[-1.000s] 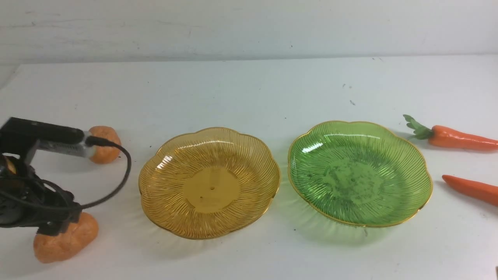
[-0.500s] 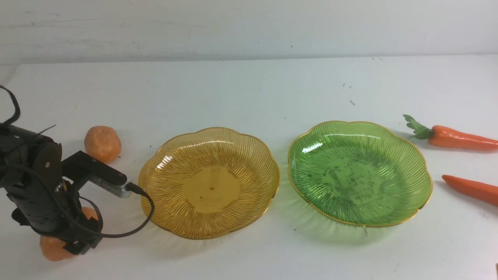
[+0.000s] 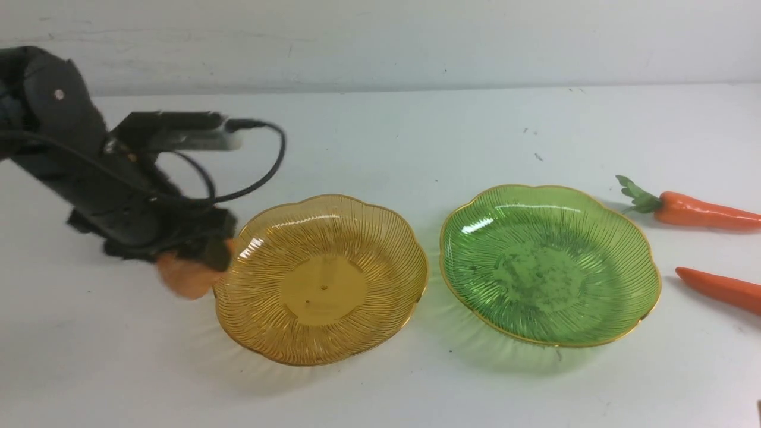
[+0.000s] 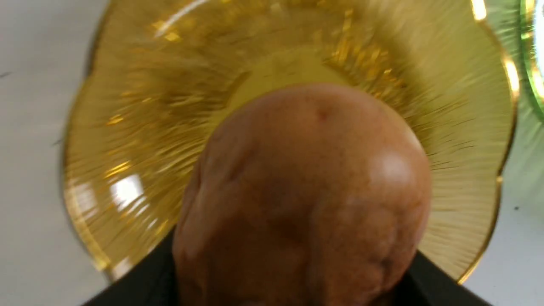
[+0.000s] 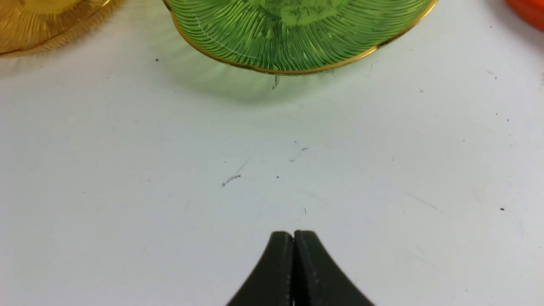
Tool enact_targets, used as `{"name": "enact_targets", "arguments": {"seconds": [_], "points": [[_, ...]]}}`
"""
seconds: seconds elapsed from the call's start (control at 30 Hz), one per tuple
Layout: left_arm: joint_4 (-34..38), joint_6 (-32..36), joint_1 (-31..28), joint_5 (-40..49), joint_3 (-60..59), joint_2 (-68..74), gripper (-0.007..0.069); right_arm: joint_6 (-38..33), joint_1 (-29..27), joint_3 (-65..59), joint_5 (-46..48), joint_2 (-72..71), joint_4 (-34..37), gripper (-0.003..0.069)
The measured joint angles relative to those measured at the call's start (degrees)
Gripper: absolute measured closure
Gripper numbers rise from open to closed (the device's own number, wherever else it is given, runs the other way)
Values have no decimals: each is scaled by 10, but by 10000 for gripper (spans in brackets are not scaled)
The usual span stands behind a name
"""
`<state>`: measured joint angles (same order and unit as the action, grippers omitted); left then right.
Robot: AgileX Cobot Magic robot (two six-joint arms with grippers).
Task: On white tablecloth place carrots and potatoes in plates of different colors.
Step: 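Put the potatoes from the left side into the left plate with the left gripper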
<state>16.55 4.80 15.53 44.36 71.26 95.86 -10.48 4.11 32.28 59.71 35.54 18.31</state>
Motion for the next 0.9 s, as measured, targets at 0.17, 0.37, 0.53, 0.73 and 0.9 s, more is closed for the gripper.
{"name": "enact_targets", "arguments": {"seconds": [0.17, 0.37, 0.53, 0.73, 0.9], "points": [[-5, 14, 35, -22, 0, 32, 132, -1, 0, 0, 9, 0, 0, 674], [-7, 14, 41, -34, 1, 52, 1, -1, 0, 0, 13, 0, 0, 674], [-8, -28, 28, -15, 25, 49, -46, -3, 0, 0, 13, 0, 0, 674], [-13, -62, -26, 59, 99, 34, 203, -3, 0, 0, 13, 0, 0, 674], [-36, -70, -123, 87, 133, 33, 571, -3, 0, 0, 13, 0, -1, 674]]}}
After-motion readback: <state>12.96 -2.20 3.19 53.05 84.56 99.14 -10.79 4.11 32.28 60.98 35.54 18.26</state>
